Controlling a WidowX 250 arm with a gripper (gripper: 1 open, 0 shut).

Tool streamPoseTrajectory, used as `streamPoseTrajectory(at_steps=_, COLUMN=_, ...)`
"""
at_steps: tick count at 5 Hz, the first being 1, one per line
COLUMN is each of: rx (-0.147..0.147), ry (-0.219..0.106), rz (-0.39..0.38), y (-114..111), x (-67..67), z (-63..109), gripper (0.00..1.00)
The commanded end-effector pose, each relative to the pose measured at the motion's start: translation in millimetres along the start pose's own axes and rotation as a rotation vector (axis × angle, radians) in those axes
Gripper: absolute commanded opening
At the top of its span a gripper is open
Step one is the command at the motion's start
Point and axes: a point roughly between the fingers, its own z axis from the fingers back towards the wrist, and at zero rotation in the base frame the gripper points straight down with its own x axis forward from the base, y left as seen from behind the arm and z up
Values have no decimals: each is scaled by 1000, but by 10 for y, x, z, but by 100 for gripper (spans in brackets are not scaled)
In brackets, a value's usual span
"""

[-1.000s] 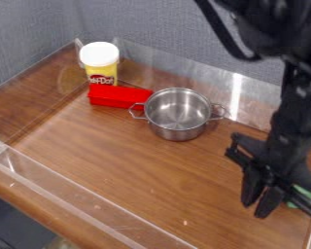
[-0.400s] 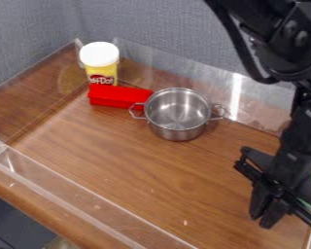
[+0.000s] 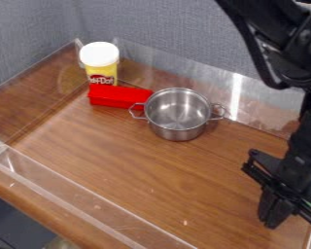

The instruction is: Put green object to the left side of the table

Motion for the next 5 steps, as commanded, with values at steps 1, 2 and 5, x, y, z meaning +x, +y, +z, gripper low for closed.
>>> streamPoseTrajectory(at_steps=1, rx=-12, ry=-50, rz=-19, y=-65, x=123, z=102, gripper=0)
streamPoseTrajectory(at_steps=2, rx=-12, ry=-52, rz=-28, y=-71, x=150, z=108, gripper=0)
streamPoseTrajectory(at_steps=5, rx=-9, ry=-81, rz=-55, y=-46, x=210, z=274, gripper=100)
